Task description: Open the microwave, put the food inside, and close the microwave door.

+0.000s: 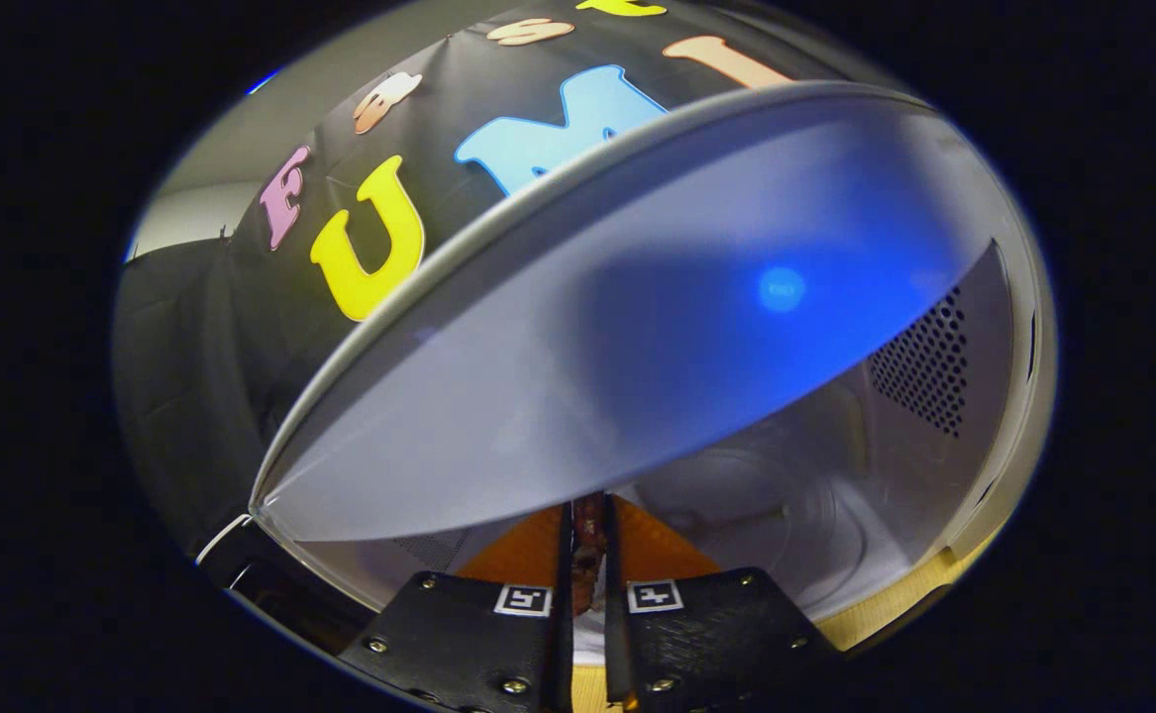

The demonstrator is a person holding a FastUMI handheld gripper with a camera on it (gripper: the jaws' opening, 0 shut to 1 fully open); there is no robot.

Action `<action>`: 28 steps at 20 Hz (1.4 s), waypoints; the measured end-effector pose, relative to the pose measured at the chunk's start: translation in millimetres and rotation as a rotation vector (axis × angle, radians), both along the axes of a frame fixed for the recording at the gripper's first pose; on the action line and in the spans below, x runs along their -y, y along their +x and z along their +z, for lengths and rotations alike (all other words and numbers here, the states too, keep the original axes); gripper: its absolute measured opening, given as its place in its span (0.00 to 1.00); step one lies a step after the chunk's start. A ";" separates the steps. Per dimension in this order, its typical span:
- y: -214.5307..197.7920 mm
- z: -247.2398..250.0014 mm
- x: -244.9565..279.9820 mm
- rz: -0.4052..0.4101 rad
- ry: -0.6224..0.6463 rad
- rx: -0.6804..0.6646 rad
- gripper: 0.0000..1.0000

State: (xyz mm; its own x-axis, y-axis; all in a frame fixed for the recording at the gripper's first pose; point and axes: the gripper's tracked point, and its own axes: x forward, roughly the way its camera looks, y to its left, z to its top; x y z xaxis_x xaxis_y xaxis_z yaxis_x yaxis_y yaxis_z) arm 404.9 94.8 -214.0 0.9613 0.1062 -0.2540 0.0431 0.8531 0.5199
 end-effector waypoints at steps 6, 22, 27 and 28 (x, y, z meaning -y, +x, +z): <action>-0.9 -32.0 12.4 -0.034 -0.170 -0.034 0.56; -12.8 -54.6 16.6 -0.209 -0.276 -0.062 0.78; -23.7 -51.8 30.4 -0.240 -0.529 -0.040 0.86; -26.8 -49.0 28.8 -0.223 -0.537 -0.035 0.86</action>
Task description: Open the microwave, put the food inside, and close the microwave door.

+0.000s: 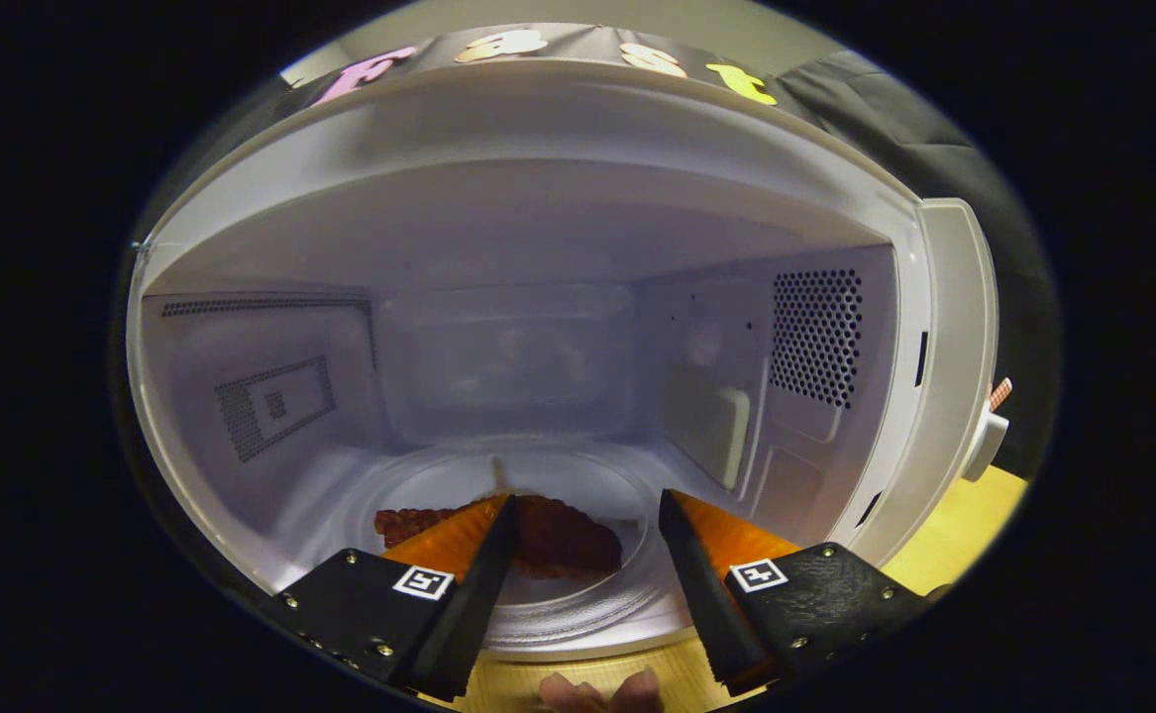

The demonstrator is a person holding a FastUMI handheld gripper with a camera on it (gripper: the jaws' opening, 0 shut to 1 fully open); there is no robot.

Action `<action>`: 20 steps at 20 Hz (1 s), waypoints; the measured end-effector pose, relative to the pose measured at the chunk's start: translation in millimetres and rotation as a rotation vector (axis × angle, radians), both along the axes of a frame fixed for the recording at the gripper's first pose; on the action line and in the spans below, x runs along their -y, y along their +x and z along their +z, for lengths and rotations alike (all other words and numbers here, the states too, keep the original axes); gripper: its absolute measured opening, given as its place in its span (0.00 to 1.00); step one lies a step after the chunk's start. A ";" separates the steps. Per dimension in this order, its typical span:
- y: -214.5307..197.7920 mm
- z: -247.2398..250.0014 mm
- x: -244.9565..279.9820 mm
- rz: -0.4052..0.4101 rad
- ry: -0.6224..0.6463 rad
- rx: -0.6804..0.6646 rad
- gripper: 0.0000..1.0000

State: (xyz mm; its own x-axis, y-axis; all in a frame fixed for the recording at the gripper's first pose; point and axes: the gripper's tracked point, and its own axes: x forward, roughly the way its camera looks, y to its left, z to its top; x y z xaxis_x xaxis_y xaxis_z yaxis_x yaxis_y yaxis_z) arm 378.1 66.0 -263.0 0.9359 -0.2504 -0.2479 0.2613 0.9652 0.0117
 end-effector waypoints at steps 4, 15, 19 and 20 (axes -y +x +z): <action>-17.3 8.9 -29.0 0.112 0.024 -0.012 0.86; -157.8 48.0 -72.1 0.379 -0.052 -0.100 0.87; -230.1 90.1 -76.7 0.474 -0.106 0.006 0.86; -248.3 102.2 -75.9 0.485 -0.110 0.033 0.86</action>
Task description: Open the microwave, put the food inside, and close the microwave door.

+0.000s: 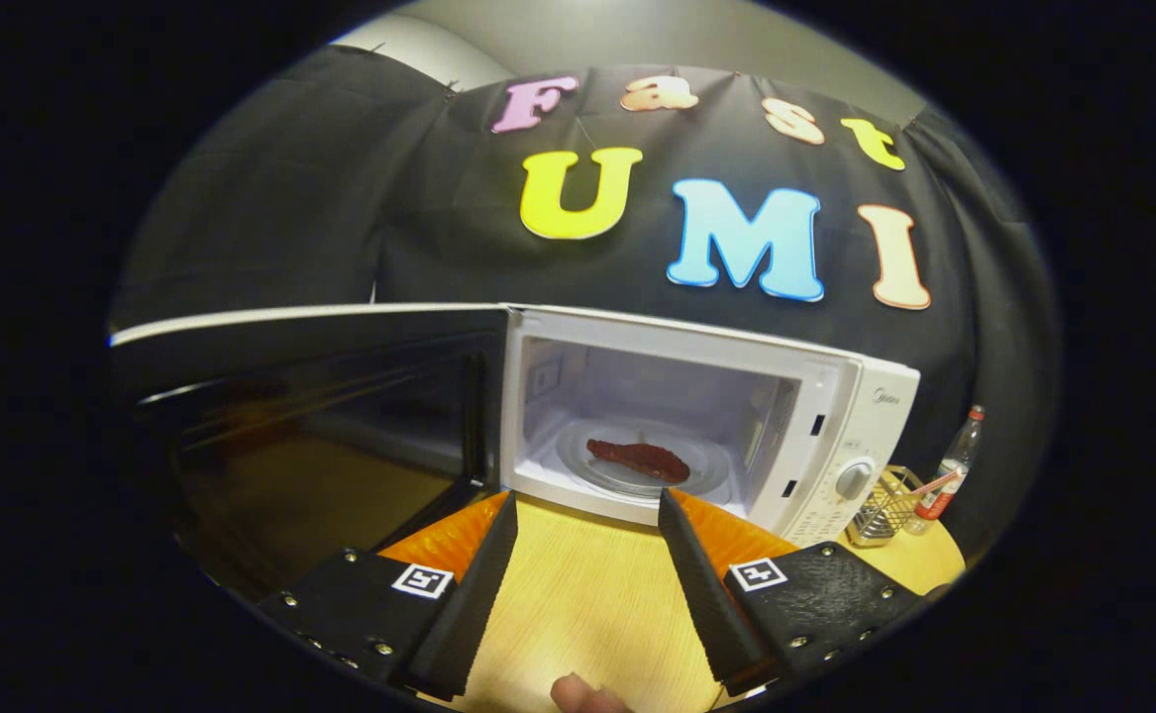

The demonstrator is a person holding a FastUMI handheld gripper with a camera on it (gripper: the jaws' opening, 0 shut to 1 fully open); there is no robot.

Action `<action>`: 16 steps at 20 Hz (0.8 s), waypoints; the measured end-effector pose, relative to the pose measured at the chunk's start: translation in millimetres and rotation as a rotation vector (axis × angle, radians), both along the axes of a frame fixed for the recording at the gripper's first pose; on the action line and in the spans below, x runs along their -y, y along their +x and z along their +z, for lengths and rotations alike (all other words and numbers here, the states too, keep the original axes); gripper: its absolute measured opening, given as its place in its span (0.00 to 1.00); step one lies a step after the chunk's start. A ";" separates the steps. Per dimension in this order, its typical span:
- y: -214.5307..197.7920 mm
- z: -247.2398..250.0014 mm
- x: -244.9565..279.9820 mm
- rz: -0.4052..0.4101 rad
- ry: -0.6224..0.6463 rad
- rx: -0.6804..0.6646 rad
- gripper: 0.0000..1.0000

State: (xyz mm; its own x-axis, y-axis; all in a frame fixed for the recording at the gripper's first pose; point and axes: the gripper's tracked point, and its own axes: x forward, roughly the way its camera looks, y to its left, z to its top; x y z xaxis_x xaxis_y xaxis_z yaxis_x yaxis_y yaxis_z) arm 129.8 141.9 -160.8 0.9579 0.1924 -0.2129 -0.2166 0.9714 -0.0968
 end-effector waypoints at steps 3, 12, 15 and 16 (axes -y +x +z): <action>-49.8 31.0 9.0 0.022 0.008 0.068 0.87; -155.9 79.2 34.8 0.009 -0.013 0.168 0.96; -170.6 63.3 -19.9 0.128 0.029 0.134 0.96; -172.5 55.9 -35.2 0.153 0.040 0.117 0.96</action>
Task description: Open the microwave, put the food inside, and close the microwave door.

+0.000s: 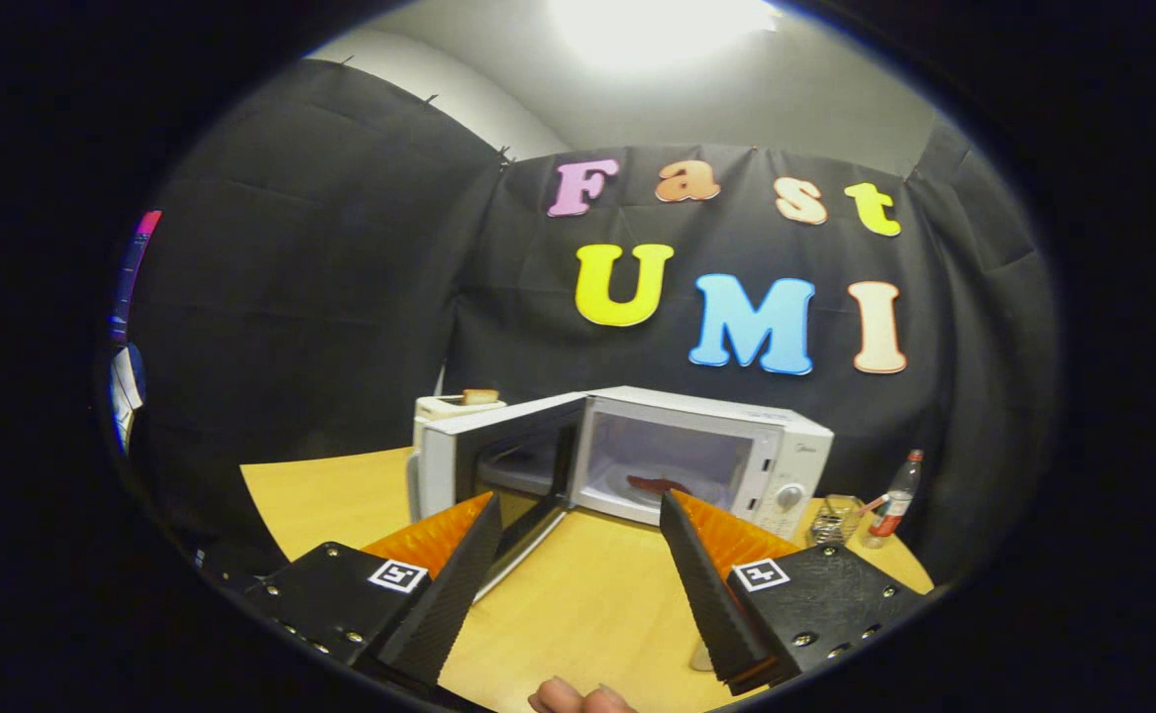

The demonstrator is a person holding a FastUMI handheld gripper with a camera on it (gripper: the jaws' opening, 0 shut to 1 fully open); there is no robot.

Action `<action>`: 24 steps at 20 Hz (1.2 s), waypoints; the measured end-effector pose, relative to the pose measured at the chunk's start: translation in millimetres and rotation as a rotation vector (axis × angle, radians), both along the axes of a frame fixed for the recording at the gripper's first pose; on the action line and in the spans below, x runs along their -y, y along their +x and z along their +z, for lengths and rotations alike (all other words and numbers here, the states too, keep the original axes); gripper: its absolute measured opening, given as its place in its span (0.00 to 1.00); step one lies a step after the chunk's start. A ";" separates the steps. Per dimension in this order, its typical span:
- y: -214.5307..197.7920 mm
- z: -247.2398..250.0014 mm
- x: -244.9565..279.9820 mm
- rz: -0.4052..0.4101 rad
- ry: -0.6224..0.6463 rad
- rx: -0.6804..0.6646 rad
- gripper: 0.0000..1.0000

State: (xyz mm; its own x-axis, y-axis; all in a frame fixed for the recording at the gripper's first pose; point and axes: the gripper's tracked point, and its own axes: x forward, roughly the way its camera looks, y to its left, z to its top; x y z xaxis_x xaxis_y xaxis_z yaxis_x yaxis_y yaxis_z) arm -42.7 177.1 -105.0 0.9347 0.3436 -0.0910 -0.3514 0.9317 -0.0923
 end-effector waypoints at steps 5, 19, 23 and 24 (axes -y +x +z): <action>-13.1 -31.6 -90.0 0.148 0.133 -0.123 0.97; 43.9 -45.0 -203.1 0.207 0.186 -0.117 0.76; 70.0 -74.3 -188.9 0.105 0.103 -0.137 0.31; 74.8 -82.0 -185.4 0.090 0.095 -0.144 0.25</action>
State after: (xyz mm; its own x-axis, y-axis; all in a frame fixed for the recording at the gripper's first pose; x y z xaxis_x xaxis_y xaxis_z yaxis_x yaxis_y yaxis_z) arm 32.1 362.5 -187.0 0.8797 0.4382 -0.1846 -0.4365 0.8982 0.0517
